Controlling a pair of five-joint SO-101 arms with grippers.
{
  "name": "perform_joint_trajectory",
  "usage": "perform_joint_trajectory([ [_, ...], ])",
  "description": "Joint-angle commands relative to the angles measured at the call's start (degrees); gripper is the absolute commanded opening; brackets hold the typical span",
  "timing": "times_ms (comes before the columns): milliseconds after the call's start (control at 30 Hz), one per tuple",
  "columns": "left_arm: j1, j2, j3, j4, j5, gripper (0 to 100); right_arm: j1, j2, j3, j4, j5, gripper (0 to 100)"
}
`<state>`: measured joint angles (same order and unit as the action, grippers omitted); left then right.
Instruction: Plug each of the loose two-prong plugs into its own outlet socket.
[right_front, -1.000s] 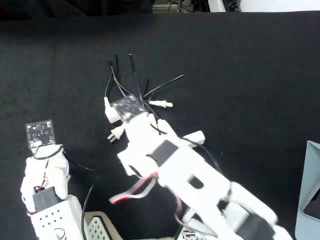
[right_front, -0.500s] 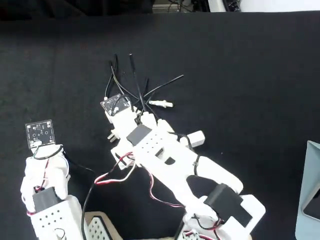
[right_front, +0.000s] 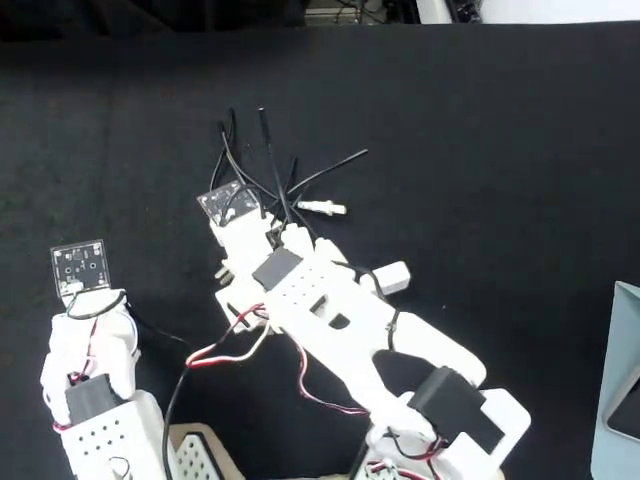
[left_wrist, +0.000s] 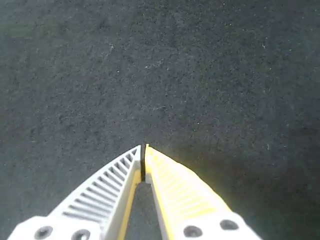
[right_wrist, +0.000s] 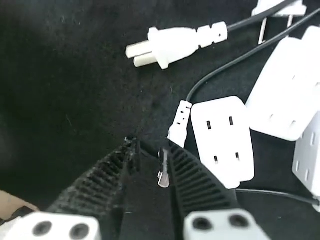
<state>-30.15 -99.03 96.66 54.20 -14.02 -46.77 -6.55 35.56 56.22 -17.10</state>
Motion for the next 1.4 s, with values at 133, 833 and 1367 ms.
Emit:
perform_joint_trajectory([
  [133,0.4,-0.4,0.9,-0.7,0.6,3,-0.3,-0.3,-3.4,4.4,-3.2,12.5],
  [833,0.4,-0.4,0.9,-0.7,0.6,3,2.5,13.0,-13.2,6.1,-4.4,12.4],
  [1367,0.4,-0.4,0.9,-0.7,0.6,3,2.8,17.9,-11.1,6.0,-4.1,12.4],
])
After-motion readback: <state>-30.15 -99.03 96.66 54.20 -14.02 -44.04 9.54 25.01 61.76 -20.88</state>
